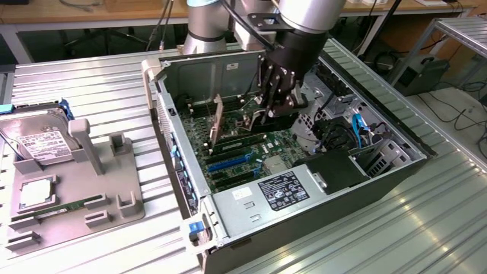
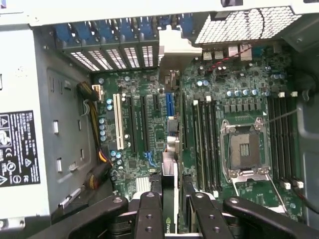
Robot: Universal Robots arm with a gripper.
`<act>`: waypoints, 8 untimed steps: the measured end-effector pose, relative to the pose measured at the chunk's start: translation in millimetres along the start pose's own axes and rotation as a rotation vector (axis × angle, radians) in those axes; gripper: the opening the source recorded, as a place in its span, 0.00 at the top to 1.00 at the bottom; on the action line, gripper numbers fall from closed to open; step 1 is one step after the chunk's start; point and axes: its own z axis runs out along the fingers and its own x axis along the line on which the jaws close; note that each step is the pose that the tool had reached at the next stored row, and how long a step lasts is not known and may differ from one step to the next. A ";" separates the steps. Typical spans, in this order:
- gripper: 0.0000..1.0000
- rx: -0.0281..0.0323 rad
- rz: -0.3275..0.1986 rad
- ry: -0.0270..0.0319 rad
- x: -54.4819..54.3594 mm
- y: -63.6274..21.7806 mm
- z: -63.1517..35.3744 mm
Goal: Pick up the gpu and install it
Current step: 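Insert the gpu into the slot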
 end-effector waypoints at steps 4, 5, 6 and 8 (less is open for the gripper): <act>0.74 0.0022 -0.002 0.0000 1.9 8.7 5.1; 0.74 0.0031 -0.003 0.0000 2.2 9.9 6.2; 0.74 0.0040 -0.005 0.0000 2.4 11.0 7.3; 0.74 0.0051 -0.010 0.0003 2.8 13.1 9.8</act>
